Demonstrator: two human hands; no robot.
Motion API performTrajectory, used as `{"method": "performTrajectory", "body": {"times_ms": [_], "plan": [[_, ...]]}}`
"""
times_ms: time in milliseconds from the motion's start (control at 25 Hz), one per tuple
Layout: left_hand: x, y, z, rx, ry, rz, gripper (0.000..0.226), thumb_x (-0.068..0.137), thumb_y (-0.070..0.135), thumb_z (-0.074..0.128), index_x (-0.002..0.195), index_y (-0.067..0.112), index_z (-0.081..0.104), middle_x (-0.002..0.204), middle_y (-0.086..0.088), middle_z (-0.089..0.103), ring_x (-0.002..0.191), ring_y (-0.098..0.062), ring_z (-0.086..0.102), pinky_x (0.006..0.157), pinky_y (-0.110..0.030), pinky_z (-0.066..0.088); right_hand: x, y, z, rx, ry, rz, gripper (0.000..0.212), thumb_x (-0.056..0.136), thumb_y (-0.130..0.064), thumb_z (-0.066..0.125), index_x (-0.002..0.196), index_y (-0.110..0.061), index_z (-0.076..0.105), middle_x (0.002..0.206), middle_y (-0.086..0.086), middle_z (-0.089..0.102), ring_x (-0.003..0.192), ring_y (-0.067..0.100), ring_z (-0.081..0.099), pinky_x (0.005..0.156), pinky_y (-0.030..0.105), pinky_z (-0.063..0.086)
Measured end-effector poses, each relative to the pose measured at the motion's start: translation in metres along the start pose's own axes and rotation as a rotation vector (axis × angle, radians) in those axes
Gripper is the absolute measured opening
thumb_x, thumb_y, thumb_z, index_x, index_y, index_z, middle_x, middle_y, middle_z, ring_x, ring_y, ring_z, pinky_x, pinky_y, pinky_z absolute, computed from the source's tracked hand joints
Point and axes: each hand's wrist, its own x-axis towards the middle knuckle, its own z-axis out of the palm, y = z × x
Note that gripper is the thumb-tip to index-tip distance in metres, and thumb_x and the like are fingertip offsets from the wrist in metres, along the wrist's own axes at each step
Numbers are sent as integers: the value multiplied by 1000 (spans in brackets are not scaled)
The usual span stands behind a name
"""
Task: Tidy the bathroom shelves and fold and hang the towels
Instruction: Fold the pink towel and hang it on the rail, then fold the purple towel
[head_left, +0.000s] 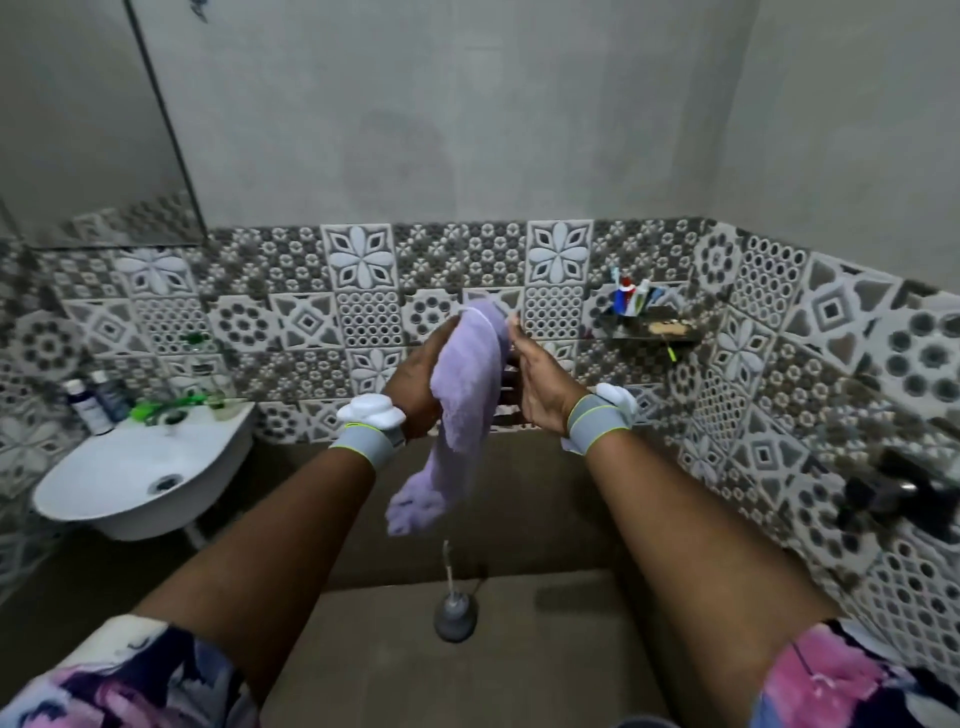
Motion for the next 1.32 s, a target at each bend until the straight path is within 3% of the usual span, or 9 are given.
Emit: {"method": "performTrajectory", "body": {"times_ms": [80,240,360,440,560,800,1040,1160,1320], "plan": [[-17,-14,-26,232,-134,61,78,86,9,60,152,12,17,158,-4,17,146,-17,19,115,-20,17,5,4,38,27,-11,5,54,85,-65,46,114,-23,66,110,4,70,99,23,65,86,40,49],[-69,-45,-95,387,-154,123,83,74,15,64,149,11,28,156,-17,22,145,-28,22,114,-33,25,12,24,120,72,47,-121,30,82,0,58,106,-17,61,107,12,67,91,25,64,73,32,51],[-103,-45,-130,136,-40,-16,72,60,10,56,132,5,52,137,-10,48,129,-6,44,108,-21,32,5,42,177,156,4,-167,41,74,18,52,100,-13,59,96,12,65,90,28,61,80,38,51],[-104,-27,-134,-228,142,-249,39,71,7,58,110,4,61,104,-5,61,86,8,58,89,-21,41,3,51,193,133,13,-187,51,69,24,51,103,-13,57,94,12,64,84,27,60,75,37,52],[-121,-19,-153,-372,419,-564,19,87,28,66,84,9,63,77,-9,55,65,-14,50,67,-28,40,-9,71,234,-38,-30,-268,59,62,31,53,102,-13,57,98,13,63,87,24,59,73,35,52],[-175,-31,-196,-399,529,-713,9,61,19,65,60,14,58,63,-7,53,63,-19,48,60,-30,42,-45,85,287,4,-128,-89,24,80,-30,72,101,-24,60,90,-2,68,78,15,63,72,30,48],[-214,-63,-227,-283,586,-698,17,84,21,51,76,8,60,81,-17,59,80,-26,54,68,-33,39,-37,96,295,135,240,-52,5,84,-19,63,85,-17,60,79,4,64,73,22,59,67,27,45],[-232,-61,-241,-389,639,-726,49,75,42,57,96,-2,67,106,-27,64,96,-36,62,86,-45,49,-39,99,296,188,212,-54,16,84,-29,65,92,-17,63,84,6,64,75,21,59,70,29,47],[-255,-58,-239,-459,599,-665,39,58,36,88,80,9,72,82,-6,71,75,-15,63,72,-32,54,-42,105,312,217,101,-123,35,83,-34,67,108,-9,65,98,13,66,89,24,63,92,43,50]]}}
